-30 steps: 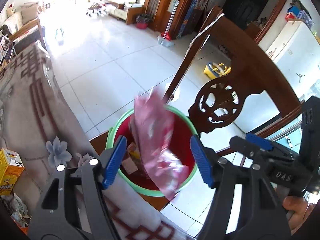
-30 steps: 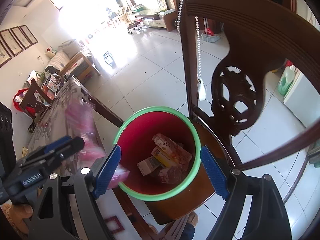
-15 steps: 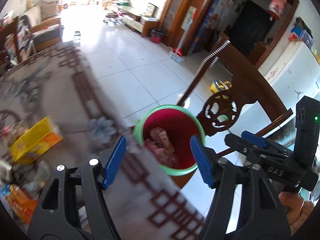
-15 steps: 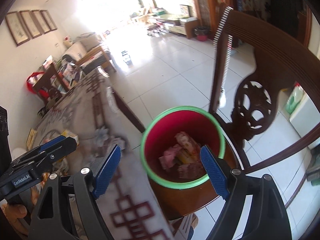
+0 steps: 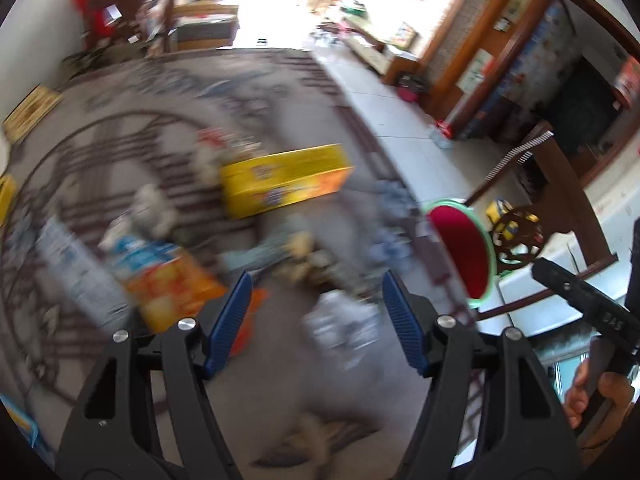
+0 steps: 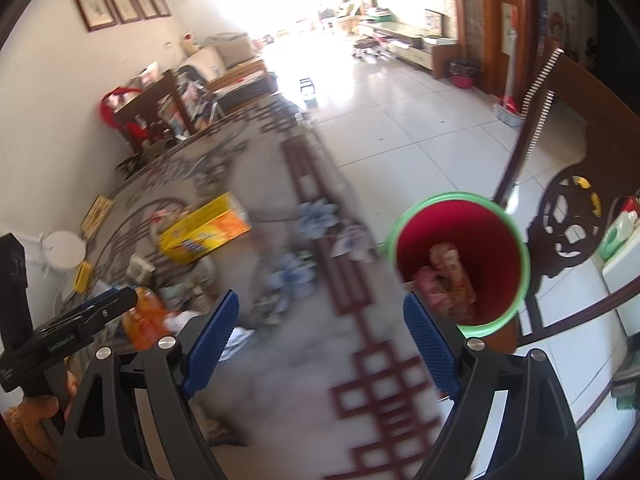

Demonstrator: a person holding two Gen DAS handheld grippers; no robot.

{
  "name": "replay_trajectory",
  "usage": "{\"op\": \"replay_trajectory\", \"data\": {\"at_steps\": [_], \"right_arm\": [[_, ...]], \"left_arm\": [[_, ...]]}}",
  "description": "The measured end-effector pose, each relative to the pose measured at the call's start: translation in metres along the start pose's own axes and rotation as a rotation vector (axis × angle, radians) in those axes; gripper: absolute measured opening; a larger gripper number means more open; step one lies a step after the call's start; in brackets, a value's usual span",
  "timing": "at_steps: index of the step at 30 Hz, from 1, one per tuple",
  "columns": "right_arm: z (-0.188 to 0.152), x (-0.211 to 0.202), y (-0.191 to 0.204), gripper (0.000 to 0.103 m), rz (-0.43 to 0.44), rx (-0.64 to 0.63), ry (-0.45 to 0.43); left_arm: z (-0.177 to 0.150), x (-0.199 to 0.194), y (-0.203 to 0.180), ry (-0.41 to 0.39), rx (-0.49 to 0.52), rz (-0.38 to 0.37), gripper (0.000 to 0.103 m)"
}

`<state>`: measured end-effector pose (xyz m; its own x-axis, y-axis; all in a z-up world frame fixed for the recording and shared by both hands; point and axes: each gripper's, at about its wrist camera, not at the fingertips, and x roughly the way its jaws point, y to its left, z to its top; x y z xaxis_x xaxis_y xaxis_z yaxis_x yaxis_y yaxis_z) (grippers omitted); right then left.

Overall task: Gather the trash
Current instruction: 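Move both tools back over the table, then grasp the orange chip bag with the right gripper while the left grasps the toothpaste box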

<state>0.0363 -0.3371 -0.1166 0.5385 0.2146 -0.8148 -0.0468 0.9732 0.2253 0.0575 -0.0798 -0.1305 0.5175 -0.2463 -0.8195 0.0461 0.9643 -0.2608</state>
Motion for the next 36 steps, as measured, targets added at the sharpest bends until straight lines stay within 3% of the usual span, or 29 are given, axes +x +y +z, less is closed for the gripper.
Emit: {"op": "replay_trajectory", "data": {"at_steps": [10, 16, 22, 29, 31, 32, 36], "right_arm": [[-0.021, 0.026, 0.099, 0.082, 0.079, -0.112, 0.064], [-0.031, 0.077, 0.177, 0.082, 0.134, -0.310, 0.164], [-0.033, 0.139, 0.228, 0.082, 0.140, -0.463, 0.272], [-0.029, 0.192, 0.250, 0.082, 0.146, -0.508, 0.378], [-0.032, 0.200, 0.254, 0.075, 0.135, -0.523, 0.396], [-0.033, 0.200, 0.255, 0.066, 0.131, -0.534, 0.393], [-0.035, 0.189, 0.259, 0.053, 0.150, -0.546, 0.365]], "left_arm": [[-0.025, -0.043, 0.103, -0.034, -0.139, 0.091, 0.068], [-0.040, -0.057, 0.166, -0.049, -0.272, 0.138, 0.068], [-0.045, -0.057, 0.198, -0.045, -0.348, 0.144, 0.068], [-0.040, -0.041, 0.211, -0.022, -0.391, 0.128, 0.068], [-0.038, -0.033, 0.214, -0.003, -0.407, 0.125, 0.068], [-0.036, -0.029, 0.215, 0.002, -0.417, 0.125, 0.068], [-0.028, -0.011, 0.219, 0.026, -0.460, 0.116, 0.068]]}}
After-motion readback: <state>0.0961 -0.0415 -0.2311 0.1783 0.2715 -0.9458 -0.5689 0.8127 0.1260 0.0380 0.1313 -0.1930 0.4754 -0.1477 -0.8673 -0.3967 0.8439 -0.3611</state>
